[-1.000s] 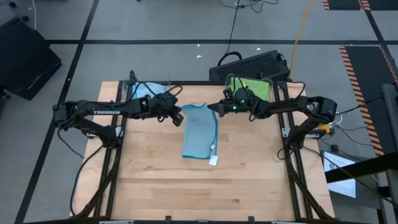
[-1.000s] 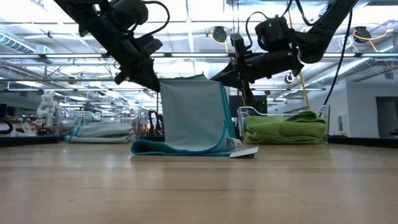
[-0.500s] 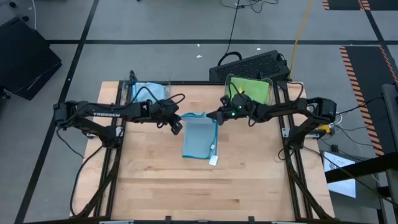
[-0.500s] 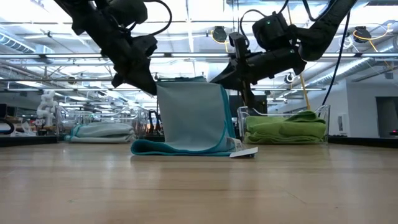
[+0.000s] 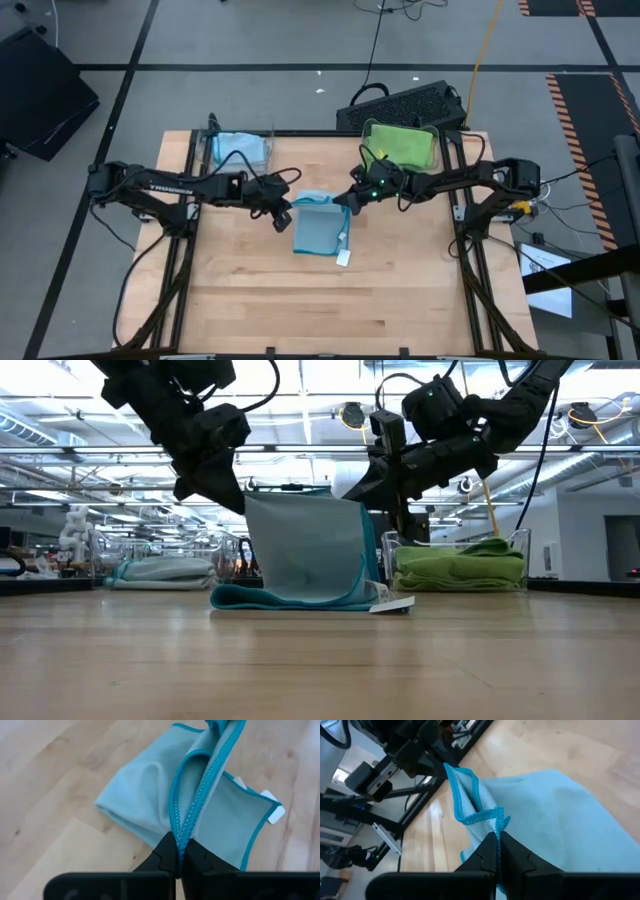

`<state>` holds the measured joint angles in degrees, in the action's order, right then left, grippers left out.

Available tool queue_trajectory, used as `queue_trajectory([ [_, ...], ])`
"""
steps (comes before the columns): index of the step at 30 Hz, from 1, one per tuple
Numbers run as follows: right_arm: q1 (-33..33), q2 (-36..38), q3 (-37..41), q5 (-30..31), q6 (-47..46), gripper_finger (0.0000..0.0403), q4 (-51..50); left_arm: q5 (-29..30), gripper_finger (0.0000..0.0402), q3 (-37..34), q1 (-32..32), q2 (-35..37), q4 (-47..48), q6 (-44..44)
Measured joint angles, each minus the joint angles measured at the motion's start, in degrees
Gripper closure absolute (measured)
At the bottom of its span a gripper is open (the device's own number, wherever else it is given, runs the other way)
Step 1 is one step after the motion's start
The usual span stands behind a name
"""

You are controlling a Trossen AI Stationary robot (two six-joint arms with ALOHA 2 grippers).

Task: Sort microfiber towel by color & place in baskets
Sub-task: Fold the blue towel

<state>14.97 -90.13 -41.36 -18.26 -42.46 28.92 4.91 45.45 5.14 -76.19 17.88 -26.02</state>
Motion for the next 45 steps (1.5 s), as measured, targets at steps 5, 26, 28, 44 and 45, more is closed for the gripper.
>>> queue_trajectory([
  [5,-2.0,0.04,0.0,0.03,-0.1,0.0401,-2.23,0.03,0.0394,0.06,-1.75,-2.02,-1.28,-1.29],
  [26,-7.01,0.02,-0.02,0.25,3.6,0.0401,-8.74,-2.36,0.0394,0.07,-7.99,-9.45,-3.88,-4.33],
  [28,-7.09,0.02,-0.02,0.23,3.89,0.0401,-8.9,-2.36,0.0394,0.13,-8.29,-10.04,-3.91,-4.57],
  [44,-9.9,0.02,-0.04,0.52,4.73,0.0401,-7.93,-2.35,0.0394,0.11,-8.79,-7.44,-1.07,-4.75],
  [45,-10.02,0.02,-0.04,0.49,4.79,0.0401,-7.91,-2.34,0.0394,0.11,-9.08,-7.46,-1.07,-4.74],
])
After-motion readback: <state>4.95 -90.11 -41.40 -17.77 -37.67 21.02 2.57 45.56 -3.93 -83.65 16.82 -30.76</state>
